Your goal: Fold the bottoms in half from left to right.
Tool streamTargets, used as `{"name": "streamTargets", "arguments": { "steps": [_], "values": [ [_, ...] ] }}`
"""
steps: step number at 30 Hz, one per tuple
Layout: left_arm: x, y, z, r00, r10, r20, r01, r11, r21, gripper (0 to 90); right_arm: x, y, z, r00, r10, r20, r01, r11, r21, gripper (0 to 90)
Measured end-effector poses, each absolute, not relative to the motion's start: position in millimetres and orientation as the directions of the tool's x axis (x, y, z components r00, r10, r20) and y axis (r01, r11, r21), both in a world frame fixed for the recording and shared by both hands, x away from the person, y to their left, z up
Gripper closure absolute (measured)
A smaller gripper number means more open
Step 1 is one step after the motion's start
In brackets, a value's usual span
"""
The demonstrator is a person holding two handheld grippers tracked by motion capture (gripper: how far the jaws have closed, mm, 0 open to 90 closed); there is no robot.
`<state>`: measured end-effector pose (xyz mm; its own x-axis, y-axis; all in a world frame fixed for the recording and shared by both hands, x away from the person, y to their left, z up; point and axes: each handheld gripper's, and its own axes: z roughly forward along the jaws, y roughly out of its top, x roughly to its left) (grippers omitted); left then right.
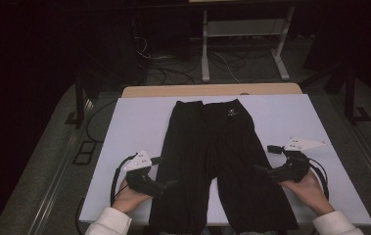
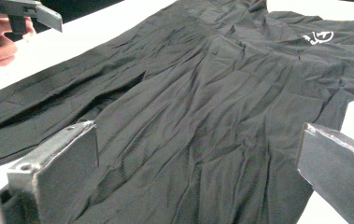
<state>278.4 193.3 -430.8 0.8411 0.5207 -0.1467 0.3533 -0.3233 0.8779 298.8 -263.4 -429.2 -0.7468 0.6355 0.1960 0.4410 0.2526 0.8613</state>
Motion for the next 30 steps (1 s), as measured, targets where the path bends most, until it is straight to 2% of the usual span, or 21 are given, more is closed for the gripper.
{"name": "streamTargets", "arguments": {
  "steps": [30],
  "values": [
    [277.4, 193.9, -431.8, 0.835, 0.533, -0.134, 0.35, -0.329, 0.877, 0.0, 300.8, -257.6, -420.6, -0.731, 0.655, 0.193, 0.459, 0.261, 0.849, 0.0]
  ]
}}
